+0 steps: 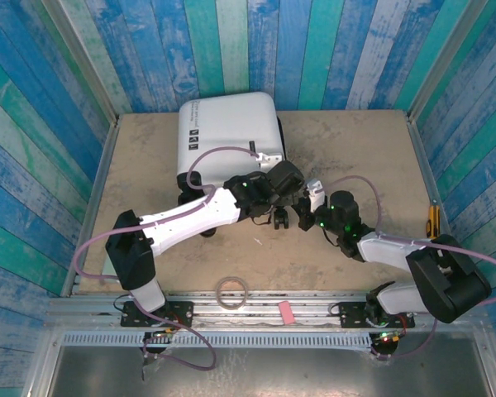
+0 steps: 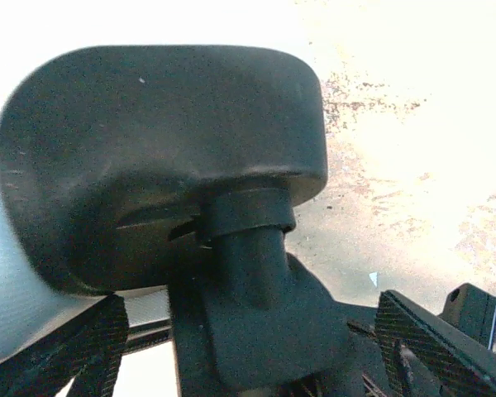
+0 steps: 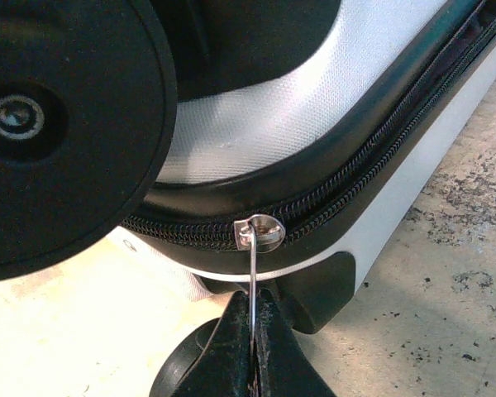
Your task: Pack the luggage
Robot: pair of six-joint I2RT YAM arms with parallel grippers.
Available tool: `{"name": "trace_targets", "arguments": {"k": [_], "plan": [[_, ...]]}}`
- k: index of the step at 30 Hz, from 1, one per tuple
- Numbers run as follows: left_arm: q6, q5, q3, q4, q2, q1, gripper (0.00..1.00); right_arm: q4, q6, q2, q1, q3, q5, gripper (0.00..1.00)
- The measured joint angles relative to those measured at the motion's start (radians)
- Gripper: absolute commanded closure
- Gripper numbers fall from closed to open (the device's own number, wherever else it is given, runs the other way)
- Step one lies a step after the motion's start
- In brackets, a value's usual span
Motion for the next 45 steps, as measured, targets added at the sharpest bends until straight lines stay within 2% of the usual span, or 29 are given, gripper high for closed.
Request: {"name": "trace_targets", "arguments": {"k": [4,6,12,17,20,22,27,32,45], "plan": [[0.006,-0.034,0.045,-0.042,0.018,0.003,0.45,-0.010,-0.005,0.000,0.000,0.006,-0.001,1.00],[0.007,-0.035,0.050,-0.034,0.032,0.007,0.48,-0.020,-0.017,0.002,0.000,0.013,-0.003,1.00],[0.030,-0.024,0.053,-0.040,0.063,0.014,0.40,-0.078,-0.069,0.015,0.001,0.055,-0.005,1.00],[0.045,-0.007,0.069,-0.080,0.109,0.010,0.45,-0.104,-0.091,0.025,0.000,0.081,0.001,1.00],[0.052,-0.008,0.090,-0.117,0.132,0.013,0.55,-0.113,-0.100,0.025,0.000,0.086,0.004,1.00],[0.033,-0.010,0.112,-0.138,0.143,0.009,0.72,-0.116,-0.106,0.024,0.000,0.086,0.003,1.00],[0.050,-0.005,0.113,-0.150,0.143,0.018,1.00,-0.142,-0.129,0.023,0.002,0.101,0.009,1.00],[0.105,0.013,0.063,-0.092,0.117,0.023,1.00,-0.242,-0.163,0.023,0.003,0.159,0.027,1.00],[0.317,0.047,-0.206,0.002,-0.124,0.039,1.00,-0.491,-0.259,0.023,0.024,0.298,0.017,1.00]]}}
